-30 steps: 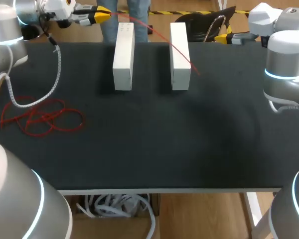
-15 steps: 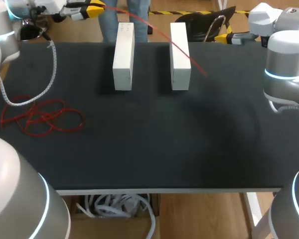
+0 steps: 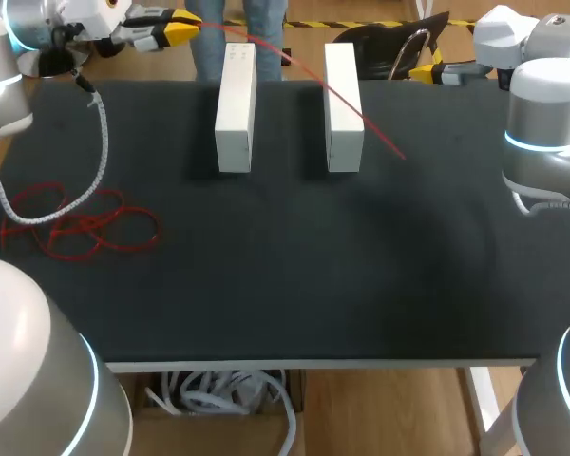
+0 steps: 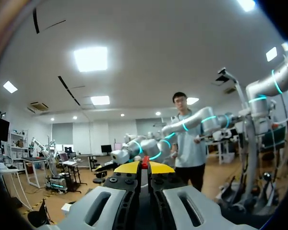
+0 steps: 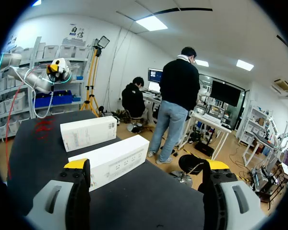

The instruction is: Grab the tape and strap the tape.

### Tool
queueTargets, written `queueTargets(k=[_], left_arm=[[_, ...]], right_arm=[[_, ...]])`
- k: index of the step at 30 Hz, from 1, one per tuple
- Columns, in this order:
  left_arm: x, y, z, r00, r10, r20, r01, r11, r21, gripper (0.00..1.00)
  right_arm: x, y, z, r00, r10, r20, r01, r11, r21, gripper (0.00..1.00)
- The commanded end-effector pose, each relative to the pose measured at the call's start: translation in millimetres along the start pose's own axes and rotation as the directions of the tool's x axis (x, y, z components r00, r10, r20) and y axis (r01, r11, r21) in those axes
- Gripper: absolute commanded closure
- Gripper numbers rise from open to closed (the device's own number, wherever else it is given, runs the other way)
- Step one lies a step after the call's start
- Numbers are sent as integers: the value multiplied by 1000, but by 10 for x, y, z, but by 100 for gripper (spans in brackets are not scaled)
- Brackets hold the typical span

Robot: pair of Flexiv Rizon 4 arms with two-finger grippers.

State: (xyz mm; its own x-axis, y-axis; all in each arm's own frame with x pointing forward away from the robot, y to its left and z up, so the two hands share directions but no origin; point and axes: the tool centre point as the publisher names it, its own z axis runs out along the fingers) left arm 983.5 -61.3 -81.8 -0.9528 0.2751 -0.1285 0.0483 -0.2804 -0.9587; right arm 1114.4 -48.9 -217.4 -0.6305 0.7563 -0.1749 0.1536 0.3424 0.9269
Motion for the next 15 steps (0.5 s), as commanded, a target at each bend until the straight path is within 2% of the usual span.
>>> queueTargets(k=[1, 2, 6, 10, 15], left_arm=[[80, 54, 68, 298, -19, 954, -14, 1000, 25, 100], [80, 75, 69, 282, -32, 959, -13, 999, 37, 100], [37, 131, 135, 270, -62, 961, -22, 997, 71, 100], [-22, 161, 247, 301, -68, 951, -11, 997, 75, 100], [-23, 204, 351, 367, -51, 929, -20, 998, 63, 100]], right_arm=[[-6, 3, -5, 1000, 0, -2, 0, 1000, 2, 0], [-6, 3, -5, 1000, 0, -2, 0, 1000, 2, 0], [-6, 3, -5, 1000, 0, -2, 0, 1000, 2, 0], [-6, 3, -5, 1000, 0, -2, 0, 1000, 2, 0], [-6, 3, -5, 1000, 0, -2, 0, 1000, 2, 0]])
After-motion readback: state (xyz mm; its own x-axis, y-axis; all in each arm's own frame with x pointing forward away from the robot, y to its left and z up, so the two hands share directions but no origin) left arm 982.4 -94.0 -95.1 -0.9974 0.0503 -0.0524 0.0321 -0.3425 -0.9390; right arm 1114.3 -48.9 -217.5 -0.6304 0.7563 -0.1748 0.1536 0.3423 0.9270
